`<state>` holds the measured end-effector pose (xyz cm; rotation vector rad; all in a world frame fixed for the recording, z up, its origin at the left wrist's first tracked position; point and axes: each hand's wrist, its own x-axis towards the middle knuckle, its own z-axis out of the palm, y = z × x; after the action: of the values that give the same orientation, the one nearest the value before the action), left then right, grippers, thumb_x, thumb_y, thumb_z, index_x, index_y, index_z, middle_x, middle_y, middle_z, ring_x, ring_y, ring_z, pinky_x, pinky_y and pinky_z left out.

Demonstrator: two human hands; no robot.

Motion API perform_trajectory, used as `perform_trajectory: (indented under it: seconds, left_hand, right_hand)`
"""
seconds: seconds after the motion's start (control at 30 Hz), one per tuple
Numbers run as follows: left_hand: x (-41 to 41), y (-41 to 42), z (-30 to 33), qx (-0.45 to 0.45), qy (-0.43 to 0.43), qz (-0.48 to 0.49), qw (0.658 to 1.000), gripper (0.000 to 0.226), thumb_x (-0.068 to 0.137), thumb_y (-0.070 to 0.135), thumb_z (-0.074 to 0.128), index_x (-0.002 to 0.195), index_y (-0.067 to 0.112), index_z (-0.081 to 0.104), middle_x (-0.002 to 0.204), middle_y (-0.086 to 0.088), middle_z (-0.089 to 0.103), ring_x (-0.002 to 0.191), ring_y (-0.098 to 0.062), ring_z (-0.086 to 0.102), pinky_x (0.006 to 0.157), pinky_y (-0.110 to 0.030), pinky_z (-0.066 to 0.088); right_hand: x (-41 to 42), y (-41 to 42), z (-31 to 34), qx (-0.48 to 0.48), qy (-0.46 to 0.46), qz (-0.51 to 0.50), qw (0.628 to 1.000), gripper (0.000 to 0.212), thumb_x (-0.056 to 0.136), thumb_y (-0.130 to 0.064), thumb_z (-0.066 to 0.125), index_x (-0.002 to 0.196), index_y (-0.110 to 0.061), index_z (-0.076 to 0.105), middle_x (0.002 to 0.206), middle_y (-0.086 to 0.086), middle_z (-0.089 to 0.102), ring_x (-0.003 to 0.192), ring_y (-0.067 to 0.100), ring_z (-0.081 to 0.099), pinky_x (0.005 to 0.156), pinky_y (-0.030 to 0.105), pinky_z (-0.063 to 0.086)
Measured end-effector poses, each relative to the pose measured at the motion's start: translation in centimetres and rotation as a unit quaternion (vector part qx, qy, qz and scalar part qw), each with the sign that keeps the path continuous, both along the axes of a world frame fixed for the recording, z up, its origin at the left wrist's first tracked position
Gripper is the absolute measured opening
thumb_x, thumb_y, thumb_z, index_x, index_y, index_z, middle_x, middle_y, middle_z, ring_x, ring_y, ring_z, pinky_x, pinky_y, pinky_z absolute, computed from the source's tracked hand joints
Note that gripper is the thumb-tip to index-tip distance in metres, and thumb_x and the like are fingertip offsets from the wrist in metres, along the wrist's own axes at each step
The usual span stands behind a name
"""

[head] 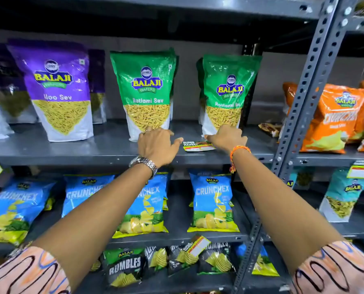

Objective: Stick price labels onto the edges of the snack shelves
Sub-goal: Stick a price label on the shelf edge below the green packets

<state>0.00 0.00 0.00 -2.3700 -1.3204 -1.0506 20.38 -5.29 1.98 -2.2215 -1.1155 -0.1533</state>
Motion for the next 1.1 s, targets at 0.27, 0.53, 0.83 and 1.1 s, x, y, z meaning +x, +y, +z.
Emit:
perform_trajectory:
  seconds: [0.27, 0.53, 0.83, 1.1]
  left_hand:
    - [5.8, 1.5, -1.9, -0.100, 0.037, -0.027, 0.994, 0.042, 0.094, 0.053, 0.059, 0.087, 0.015, 0.074, 0.098, -0.012, 0.074, 0.101, -0.037, 0.067, 0.070, -0.033, 0.046]
    - [8.4, 2.0, -2.4, -0.198, -0.125, -0.091, 0.968, 0.010, 0.089, 0.026, 0.074, 0.086, 0.026, 0.084, 0.090, 0.006, 0.080, 0.091, -0.016, 0.071, 0.063, -0.020, 0.047]
    - [6.7, 1.1, -0.5, -0.254, -0.243, -0.171, 0.920, 0.021, 0.074, 0.033, 0.088, 0.059, 0.038, 0.074, 0.076, 0.020, 0.073, 0.107, -0.011, 0.065, 0.103, -0.037, 0.049]
    - [5.2, -1.6, -1.6, -0.200, -0.192, -0.145, 0.950, 0.018, 0.067, 0.051, 0.087, 0.066, 0.052, 0.069, 0.120, 0.015, 0.059, 0.131, -0.014, 0.043, 0.116, -0.051, 0.030]
  right_hand:
    - [2.8, 0.6, -3.2, -0.025, 0.031, -0.019, 0.999, 0.059, 0.082, -0.069, 0.066, 0.112, -0.018, 0.060, 0.139, 0.015, 0.054, 0.139, 0.037, 0.030, 0.105, 0.053, 0.028]
    - [5.5, 1.2, -3.8, 0.002, 0.125, -0.009, 0.992, 0.059, 0.068, -0.065, 0.082, 0.096, -0.015, 0.069, 0.123, 0.012, 0.062, 0.132, 0.038, 0.040, 0.105, 0.052, 0.031]
    - [6.3, -2.1, -2.3, 0.121, 0.260, 0.206, 0.936, 0.017, 0.077, -0.039, 0.087, 0.074, -0.023, 0.081, 0.100, 0.006, 0.077, 0.135, 0.036, 0.045, 0.112, 0.058, 0.034]
    - [4.6, -5.8, -4.8, 0.170, 0.127, 0.116, 0.970, 0.030, 0.065, -0.048, 0.092, 0.055, -0.035, 0.066, 0.097, -0.015, 0.055, 0.120, 0.023, 0.032, 0.086, 0.036, 0.021]
